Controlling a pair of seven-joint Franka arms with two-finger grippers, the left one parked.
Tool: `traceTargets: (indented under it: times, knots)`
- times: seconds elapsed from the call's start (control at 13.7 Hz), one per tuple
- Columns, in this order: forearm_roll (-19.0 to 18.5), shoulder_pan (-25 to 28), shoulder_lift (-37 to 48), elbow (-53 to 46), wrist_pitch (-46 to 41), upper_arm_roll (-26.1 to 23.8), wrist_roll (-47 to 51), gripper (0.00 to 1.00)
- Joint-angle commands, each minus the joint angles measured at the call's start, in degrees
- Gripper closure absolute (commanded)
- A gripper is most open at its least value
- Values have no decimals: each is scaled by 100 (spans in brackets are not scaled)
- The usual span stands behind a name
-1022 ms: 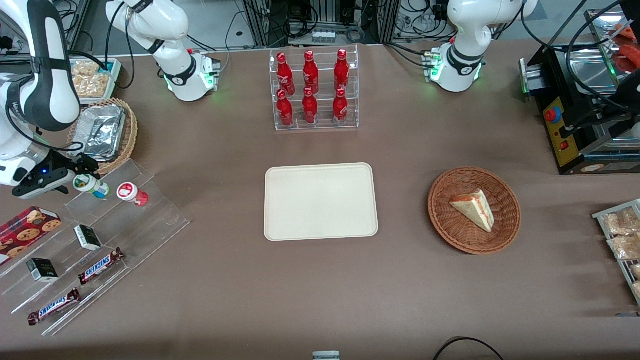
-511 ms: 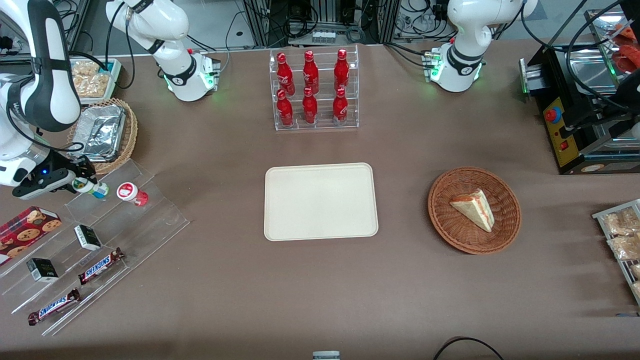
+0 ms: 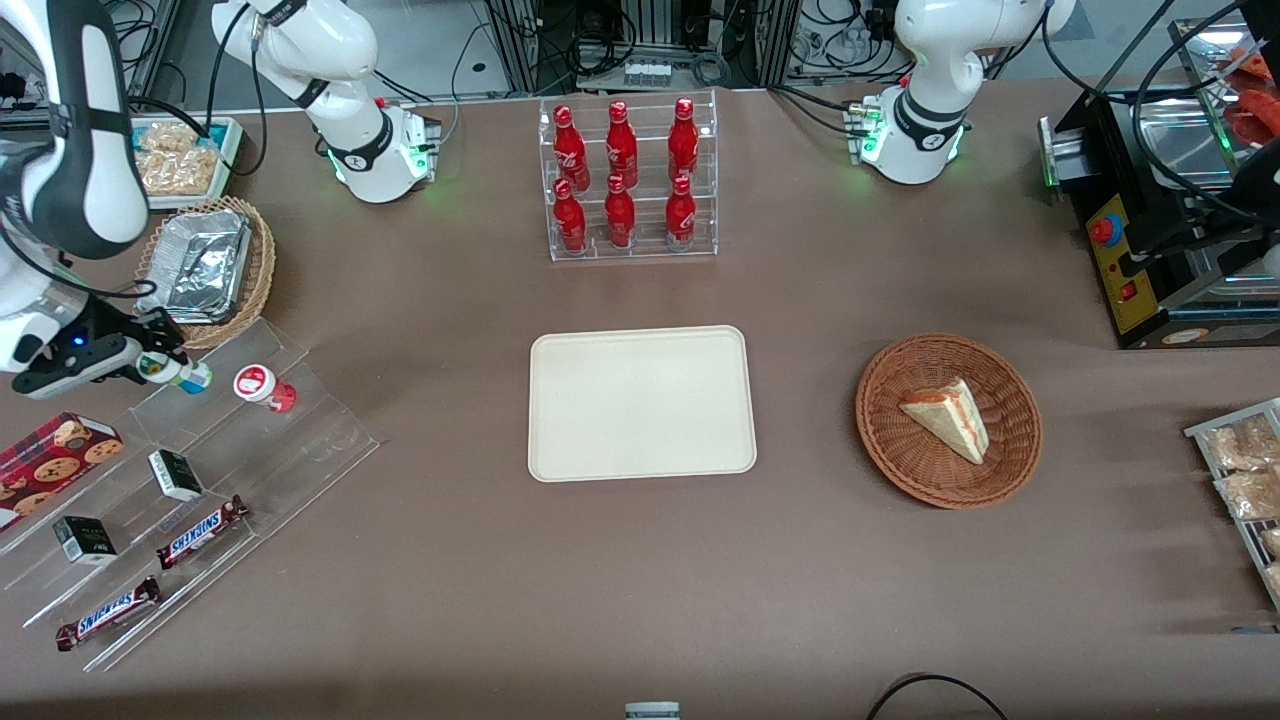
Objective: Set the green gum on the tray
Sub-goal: 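Carry the gum jar with the right gripper over the cream tray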
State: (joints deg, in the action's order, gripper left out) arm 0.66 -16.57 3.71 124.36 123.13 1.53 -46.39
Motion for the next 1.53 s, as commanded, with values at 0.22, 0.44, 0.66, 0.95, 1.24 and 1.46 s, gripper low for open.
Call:
traceTargets:
  times: [0.22, 0.44, 0.66, 0.95, 1.24, 1.46]
  knots:
    - [145, 1022, 34, -1413, -1659, -21, 1348, 100]
    - [145, 1901, -37, -1766, -1968, -21, 2586, 100]
    - [136, 2937, -325, -1958, -1907, -21, 3992, 100]
    - [84, 4125, -1133, -2749, -1898, -21, 5997, 100]
    - [31, 5214, -2170, -3399, -1495, -4, 7833, 100]
    - [-56, 5847, -2926, -3690, -925, 5, 8942, 100]
